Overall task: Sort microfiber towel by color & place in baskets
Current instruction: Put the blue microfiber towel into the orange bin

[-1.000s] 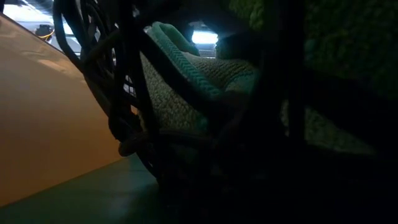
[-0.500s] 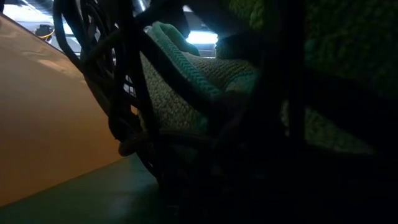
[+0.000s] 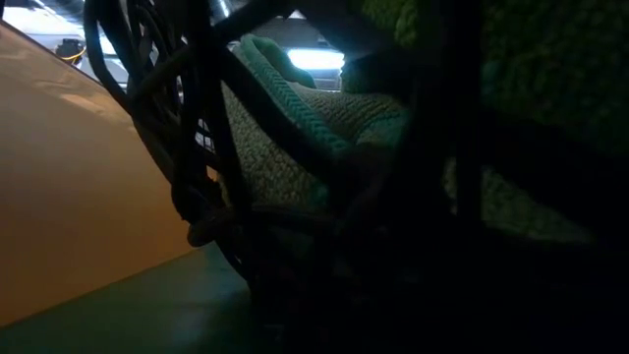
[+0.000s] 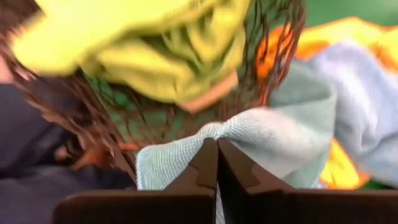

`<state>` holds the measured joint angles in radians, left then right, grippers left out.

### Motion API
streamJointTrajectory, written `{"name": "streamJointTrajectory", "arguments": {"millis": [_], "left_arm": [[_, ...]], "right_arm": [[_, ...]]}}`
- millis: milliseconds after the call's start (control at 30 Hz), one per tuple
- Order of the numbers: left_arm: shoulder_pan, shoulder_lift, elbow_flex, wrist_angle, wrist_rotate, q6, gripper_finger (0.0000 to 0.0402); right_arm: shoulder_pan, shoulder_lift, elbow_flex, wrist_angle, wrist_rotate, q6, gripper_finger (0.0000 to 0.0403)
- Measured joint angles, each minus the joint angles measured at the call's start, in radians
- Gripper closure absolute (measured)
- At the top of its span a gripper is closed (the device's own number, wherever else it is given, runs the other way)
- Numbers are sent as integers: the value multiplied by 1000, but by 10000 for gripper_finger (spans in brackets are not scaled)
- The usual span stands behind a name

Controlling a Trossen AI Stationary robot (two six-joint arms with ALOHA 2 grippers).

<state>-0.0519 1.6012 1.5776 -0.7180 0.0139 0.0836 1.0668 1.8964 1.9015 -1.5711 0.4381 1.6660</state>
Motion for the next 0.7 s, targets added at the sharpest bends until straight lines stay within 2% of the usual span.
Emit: {"name": "streamJointTrajectory", "arguments": {"millis": [400, 567, 700], "left_arm": [[-97, 0, 0, 182, -3, 79, 269], [-119, 0, 0, 234, -3, 132, 268], [-127, 0, 0, 249, -4, 134, 250]], "right_arm": [[-14, -144, 0, 0, 438, -161, 403], [-74, -173, -1, 0, 554, -292, 403], [-151, -191, -1, 0, 565, -396, 403]]}}
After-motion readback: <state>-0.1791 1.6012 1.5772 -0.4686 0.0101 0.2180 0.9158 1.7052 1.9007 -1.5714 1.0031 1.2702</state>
